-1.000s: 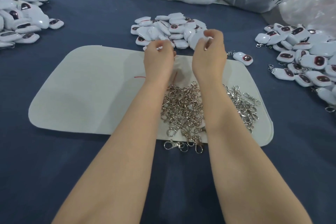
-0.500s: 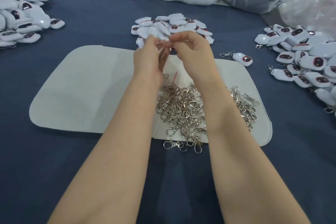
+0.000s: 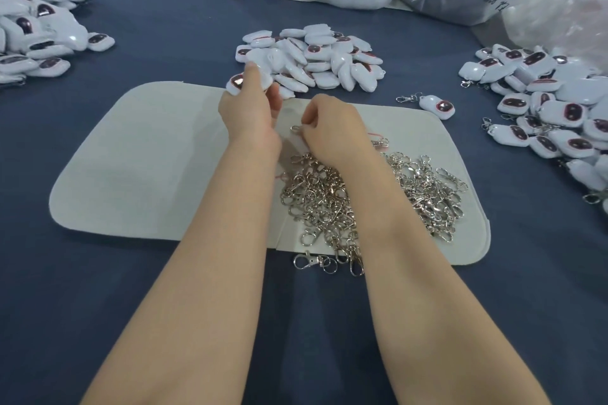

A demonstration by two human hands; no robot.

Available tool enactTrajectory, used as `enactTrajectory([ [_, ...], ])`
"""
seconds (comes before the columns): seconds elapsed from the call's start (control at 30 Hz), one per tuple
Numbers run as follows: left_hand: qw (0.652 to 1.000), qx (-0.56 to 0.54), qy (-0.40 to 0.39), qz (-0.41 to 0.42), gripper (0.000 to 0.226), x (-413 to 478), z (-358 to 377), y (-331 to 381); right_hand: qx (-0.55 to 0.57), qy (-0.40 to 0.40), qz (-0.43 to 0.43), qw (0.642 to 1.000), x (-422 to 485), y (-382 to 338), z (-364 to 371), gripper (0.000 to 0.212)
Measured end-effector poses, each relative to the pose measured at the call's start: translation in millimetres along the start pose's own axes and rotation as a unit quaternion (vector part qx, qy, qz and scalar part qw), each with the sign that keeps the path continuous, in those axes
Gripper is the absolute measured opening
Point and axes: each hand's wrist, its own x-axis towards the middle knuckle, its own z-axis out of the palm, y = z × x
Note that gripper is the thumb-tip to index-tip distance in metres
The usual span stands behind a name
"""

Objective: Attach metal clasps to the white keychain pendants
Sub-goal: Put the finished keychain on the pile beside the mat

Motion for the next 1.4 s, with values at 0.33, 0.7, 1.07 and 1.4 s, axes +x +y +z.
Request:
enactTrajectory([
  [0.33,0.995,0.08,-0.064,0.006,0.008,-6.0,4.5,-9.7,-0.008,-0.043,-0.005,0.999,-3.1,-1.1,-12.9,0.02],
  [0.7,0.995,0.079,-0.068,0.003,0.02,-2.8,4.8,-12.9,-0.027,-0.076,-0.002,0.997,1.5,-2.0,-13.7,0.024],
  [1.07,0.989,0.126,-0.081,0.013,0.035,-2.2,4.0,-15.7,-0.023,-0.076,0.004,0.997,4.7,-2.5,-7.5,0.018],
  [1.4,0.925,0.336,-0.147,0.102,0.009,-7.3,6.9,-20.3,0.394,0.102,0.075,0.91,6.9,21.7,-20.3,0.007],
])
